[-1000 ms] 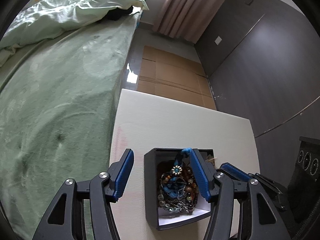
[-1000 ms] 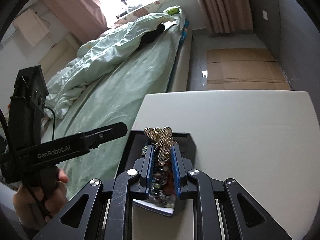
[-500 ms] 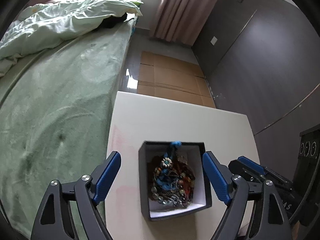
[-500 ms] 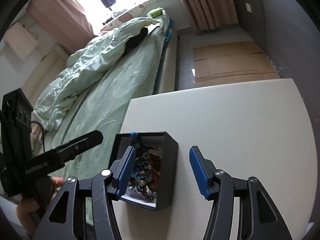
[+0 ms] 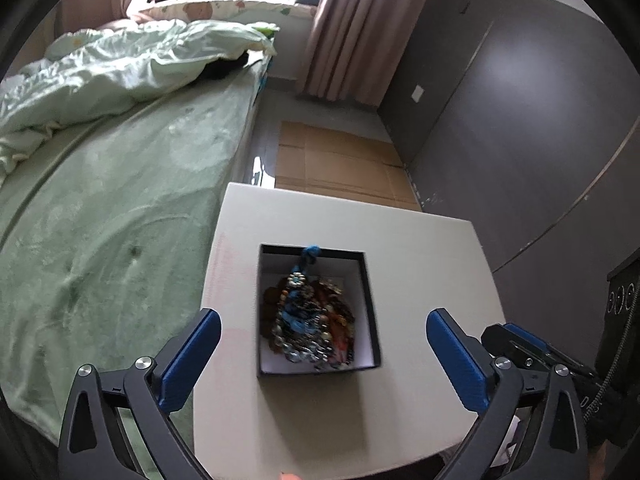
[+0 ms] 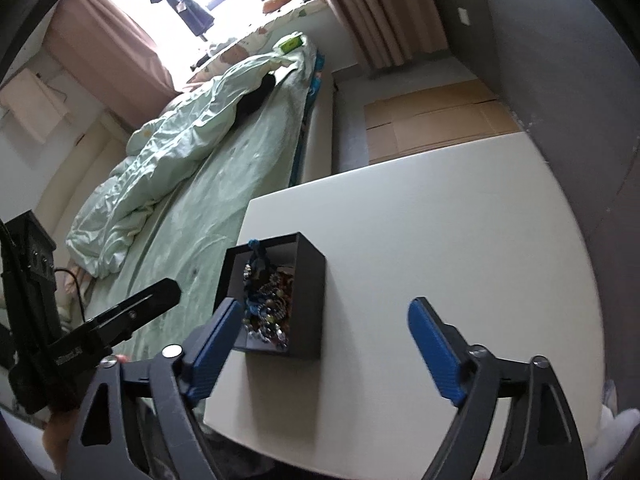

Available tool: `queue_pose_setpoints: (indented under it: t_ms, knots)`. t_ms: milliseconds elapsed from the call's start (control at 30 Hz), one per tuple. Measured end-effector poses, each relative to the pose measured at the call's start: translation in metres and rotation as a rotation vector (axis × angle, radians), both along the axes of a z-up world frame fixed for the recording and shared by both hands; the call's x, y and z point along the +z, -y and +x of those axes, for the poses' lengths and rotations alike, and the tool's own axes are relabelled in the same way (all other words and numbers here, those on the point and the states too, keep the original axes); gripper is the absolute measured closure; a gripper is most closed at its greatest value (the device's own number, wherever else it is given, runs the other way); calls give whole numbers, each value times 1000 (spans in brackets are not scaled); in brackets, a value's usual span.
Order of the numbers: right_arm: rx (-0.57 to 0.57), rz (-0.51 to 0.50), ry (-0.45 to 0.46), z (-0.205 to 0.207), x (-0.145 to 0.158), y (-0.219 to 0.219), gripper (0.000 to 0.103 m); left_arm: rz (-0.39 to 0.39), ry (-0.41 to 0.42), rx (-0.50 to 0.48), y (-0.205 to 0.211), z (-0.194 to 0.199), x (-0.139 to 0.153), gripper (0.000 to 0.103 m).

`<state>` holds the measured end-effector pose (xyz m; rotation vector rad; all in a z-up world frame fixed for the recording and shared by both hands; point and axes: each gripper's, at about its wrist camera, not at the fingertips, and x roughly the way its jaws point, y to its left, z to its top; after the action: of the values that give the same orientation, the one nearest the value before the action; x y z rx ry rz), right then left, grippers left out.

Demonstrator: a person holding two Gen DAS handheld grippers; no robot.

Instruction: Organize jewelry

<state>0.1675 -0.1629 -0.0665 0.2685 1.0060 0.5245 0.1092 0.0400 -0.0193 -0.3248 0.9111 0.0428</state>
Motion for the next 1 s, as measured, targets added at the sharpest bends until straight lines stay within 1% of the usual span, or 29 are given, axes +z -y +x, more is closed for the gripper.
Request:
queue_pose_setpoints:
  t_ms: [33, 167, 267, 533, 600, 667, 767, 833, 1000]
  knots:
    - [-5, 1, 2, -3, 1, 3, 10, 5, 12, -1, 4, -4, 3, 0]
    - [-32, -32, 20, -15, 7, 18, 6, 55, 47, 0, 19, -21, 11, 0]
    - [-41, -45, 33, -24, 9, 28, 6, 53, 59, -4, 27, -35, 11, 0]
    - [-54, -68, 90, -47, 23, 47, 6, 99, 108, -11, 37, -68, 23, 0]
    - [-60, -64, 105, -52, 28, 52, 6, 107, 119, -18, 39, -75, 27, 0]
    - [-66, -59, 112, -58, 32, 55, 6, 133, 128, -25, 43, -82, 32, 0]
    - [-70, -29, 138, -68, 41, 61, 6, 160, 162, -33, 47, -95, 45, 0]
    - [-74, -19, 152, -76, 44, 64, 6, 169, 181, -40, 50, -103, 52, 0]
    - [-78, -15, 196, -93, 54, 69, 6, 176, 209, -47, 52, -114, 59, 0]
